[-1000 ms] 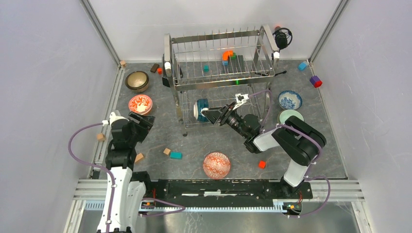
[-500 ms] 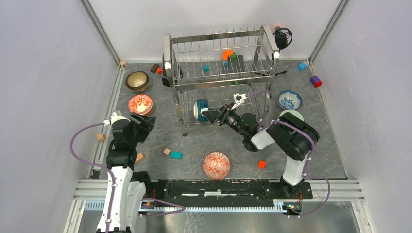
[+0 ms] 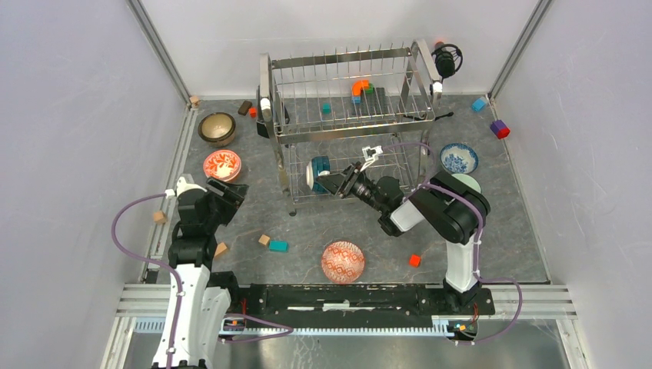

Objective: Unload the bowls from the dish rack
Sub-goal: Pick up the bowl from the dish rack.

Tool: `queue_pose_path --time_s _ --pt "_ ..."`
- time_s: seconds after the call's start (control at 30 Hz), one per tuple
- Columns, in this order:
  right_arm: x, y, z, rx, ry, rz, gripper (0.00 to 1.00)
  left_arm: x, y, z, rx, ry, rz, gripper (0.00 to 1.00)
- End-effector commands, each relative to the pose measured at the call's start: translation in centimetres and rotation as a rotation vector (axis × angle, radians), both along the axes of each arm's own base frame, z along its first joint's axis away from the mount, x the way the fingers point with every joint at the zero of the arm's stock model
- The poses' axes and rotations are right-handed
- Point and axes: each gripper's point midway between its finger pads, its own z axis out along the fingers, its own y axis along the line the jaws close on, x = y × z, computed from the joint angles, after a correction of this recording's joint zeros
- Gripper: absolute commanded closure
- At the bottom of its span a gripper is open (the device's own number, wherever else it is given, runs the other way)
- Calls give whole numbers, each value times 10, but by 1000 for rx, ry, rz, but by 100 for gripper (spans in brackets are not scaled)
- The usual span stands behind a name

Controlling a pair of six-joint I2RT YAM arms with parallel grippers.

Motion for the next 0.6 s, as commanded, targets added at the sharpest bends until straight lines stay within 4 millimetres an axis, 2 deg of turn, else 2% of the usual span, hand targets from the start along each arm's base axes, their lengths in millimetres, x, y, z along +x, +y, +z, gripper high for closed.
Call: queue_pose_path --time_s 0.0,0.57 --pt "-8 10 24 93 -63 97 48 3 -4 6 15 -41 -38 24" --pt "-17 8 49 241 -67 179 91 3 -4 6 15 -38 -38 24"
